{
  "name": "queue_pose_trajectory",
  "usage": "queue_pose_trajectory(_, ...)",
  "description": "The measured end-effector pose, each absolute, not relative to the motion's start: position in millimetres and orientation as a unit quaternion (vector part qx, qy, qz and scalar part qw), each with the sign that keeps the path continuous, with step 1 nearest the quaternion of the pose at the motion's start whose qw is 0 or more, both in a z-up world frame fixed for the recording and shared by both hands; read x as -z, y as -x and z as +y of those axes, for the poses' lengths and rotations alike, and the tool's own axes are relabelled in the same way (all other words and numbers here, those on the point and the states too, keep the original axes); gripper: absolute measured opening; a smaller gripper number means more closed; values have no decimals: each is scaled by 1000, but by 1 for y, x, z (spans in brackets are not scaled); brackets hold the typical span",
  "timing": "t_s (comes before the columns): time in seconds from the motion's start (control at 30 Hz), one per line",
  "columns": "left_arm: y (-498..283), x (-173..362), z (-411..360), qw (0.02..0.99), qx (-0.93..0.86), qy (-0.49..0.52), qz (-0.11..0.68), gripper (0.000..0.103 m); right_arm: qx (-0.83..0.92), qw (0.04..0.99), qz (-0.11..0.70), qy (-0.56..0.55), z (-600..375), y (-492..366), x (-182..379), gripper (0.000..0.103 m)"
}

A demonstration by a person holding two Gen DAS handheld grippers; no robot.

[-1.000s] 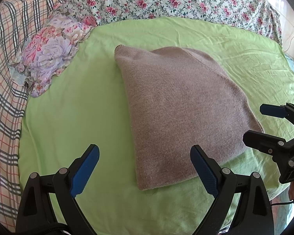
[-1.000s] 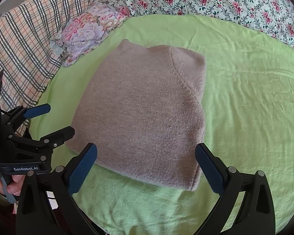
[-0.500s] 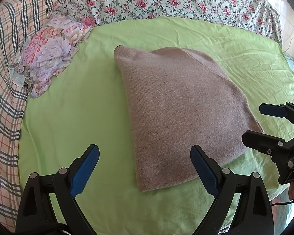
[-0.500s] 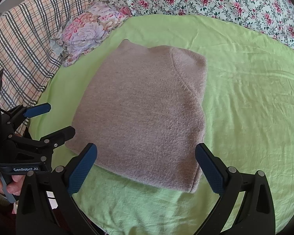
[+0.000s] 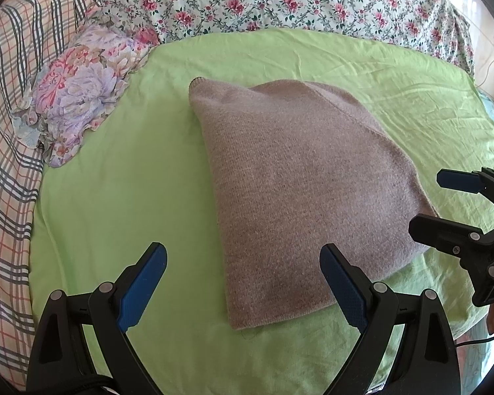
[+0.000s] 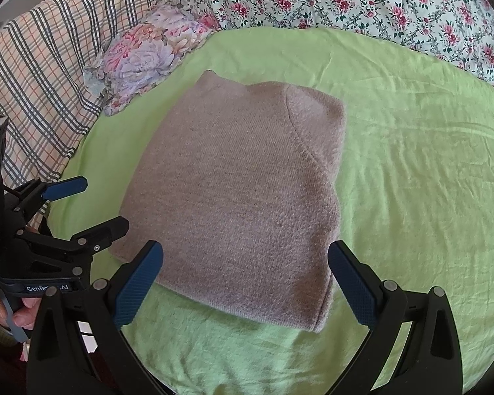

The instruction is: Fold small clothes

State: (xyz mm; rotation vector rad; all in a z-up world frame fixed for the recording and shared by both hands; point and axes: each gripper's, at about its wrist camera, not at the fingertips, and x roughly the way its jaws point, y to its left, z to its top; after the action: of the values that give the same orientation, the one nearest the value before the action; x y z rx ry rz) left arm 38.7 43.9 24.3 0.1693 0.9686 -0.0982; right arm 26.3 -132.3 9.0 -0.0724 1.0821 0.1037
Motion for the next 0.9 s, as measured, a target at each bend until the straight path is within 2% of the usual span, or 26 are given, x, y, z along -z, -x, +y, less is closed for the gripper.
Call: queue_pose_trajectory(0.9,-60,-26,41,887,39,-90,451,94,-44,857,512,35,-134,-51,-7,100)
